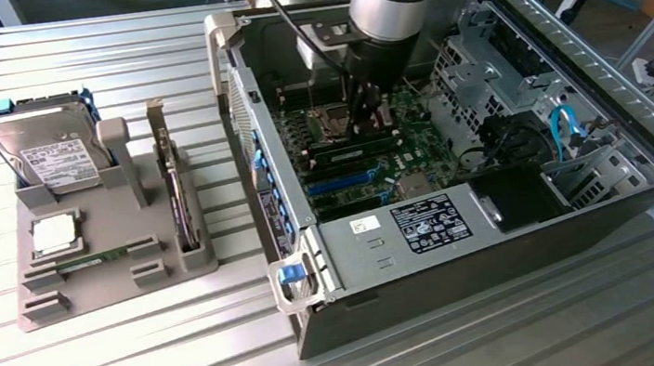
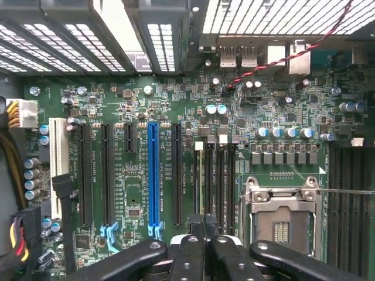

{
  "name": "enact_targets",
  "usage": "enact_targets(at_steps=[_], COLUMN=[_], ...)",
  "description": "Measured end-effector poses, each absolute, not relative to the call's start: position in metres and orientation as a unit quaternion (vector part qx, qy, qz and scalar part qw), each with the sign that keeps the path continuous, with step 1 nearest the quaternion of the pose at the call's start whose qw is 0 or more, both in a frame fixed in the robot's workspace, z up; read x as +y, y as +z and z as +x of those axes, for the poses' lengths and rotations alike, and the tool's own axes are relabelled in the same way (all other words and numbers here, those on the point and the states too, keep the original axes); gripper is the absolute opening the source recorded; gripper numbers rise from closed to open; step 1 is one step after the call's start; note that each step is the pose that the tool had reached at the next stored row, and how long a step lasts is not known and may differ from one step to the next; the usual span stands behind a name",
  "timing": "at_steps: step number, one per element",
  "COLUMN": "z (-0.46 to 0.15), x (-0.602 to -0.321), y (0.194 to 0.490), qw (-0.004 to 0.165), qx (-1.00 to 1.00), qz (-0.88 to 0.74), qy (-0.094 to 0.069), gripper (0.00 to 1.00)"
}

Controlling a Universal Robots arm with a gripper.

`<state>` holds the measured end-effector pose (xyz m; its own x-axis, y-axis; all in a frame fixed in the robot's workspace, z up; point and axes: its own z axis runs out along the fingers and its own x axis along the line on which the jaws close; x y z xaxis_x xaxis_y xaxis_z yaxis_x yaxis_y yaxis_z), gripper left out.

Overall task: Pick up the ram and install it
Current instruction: 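Press down the ram until it locks into place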

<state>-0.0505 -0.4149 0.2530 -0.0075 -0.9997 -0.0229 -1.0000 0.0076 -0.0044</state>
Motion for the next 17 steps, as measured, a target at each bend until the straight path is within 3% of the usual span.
enact_targets(at_steps=[17], z=[-0.050], x=[-0.415], y=[0.276], qw=[0.010], qx=[0.710], qz=[-0.704], qy=[0.007], gripper=[0.10])
